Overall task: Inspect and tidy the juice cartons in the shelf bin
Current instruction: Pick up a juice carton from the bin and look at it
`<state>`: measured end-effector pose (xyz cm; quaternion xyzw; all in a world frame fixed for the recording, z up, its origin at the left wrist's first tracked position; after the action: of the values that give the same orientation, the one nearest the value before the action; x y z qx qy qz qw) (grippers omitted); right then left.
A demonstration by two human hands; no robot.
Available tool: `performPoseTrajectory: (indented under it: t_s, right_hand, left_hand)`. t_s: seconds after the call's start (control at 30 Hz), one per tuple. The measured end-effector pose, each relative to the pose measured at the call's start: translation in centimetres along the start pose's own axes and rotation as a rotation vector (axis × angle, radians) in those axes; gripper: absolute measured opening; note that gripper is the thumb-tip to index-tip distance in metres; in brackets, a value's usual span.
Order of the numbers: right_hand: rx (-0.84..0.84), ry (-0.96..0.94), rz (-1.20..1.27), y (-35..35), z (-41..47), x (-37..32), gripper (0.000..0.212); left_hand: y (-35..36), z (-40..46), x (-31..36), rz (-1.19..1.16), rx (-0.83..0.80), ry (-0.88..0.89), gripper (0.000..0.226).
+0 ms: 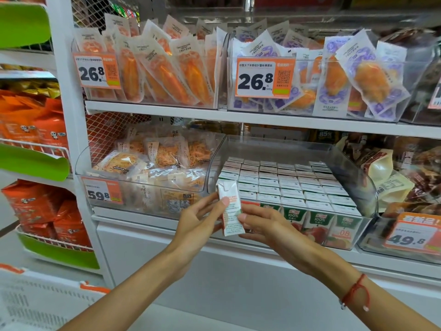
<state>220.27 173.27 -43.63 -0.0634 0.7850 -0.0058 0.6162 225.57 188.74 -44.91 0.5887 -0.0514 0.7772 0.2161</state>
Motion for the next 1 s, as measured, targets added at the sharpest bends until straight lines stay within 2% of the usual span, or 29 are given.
performPoseTrajectory:
  t_s: [0.07,0.17,0.27,0.33,0.4,0.5,0.63,0.7,0.77,0.87,1.0]
  right_hand:
    - [0.066,-0.040,-0.067,0.2,-0.1,0.0,0.031]
    - [0.254,-0.115,-0.117,0.4,-0.3,-0.1,0.034]
    - [0.472,-0.171,-0.192,0.2,-0.5,-0.2,0.039]
    - [0.523,-0.211,-0.248,0.2,-0.6,-0.3,0.043]
    - [0.538,-0.220,-0.315,0.3,-0.7,-0.2,0.049]
    - [0.506,-0.214,-0.378,0.5,-0.7,-0.1,0.053]
    - [0.425,-0.261,-0.251,0.2,-0.9,-0.9,0.027]
    - [0.416,-0.298,-0.164,0.1,-1.0,-1.4,0.019]
    - [0.421,-0.342,-0.124,0.1,-1.1,-1.7,0.021]
    - [0.405,-0.416,-0.120,0.0,-1.1,-1.8,0.033]
    - [0.335,-0.506,-0.178,-0.5,-1.2,-1.9,0.036]
  left_hand:
    - [0.1,-0.1,0.0,0.020,-0.007,0.034,0.051]
    - [0.0,-0.2,0.0,0.059,0.054,0.081,0.034]
    - [0.1,-0.1,0.1,0.081,0.078,0.057,0.019]
    - [0.5,-0.2,0.0,0.085,0.057,0.031,0.014]
    - [0.6,-0.2,0.1,0.091,0.047,0.023,0.009]
    - [0.0,0.0,0.4,0.098,0.038,-0.029,0.018]
    - [-1.0,0.1,1.0,0.081,-0.044,-0.080,0.040]
    - [-0.8,0.1,1.2,0.089,-0.068,-0.041,0.049]
    - [-0.4,0.0,1.6,0.139,-0.074,0.028,0.059]
    - [0.1,-0.1,2.2,0.216,-0.097,0.160,0.051]
    - [0.3,-0.3,2.3,0.289,-0.099,0.298,0.044]
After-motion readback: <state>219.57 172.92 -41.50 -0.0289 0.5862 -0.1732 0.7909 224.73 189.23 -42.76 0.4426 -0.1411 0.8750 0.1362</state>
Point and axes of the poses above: each hand's wrist, its own z-axis towards the middle knuckle, its own y-axis out of the palm, x = y × z, the point moved 2 cm from there along z, towards the middle knuckle, and after that the axes turned 11 degrees about y, right-handed, at the moved point
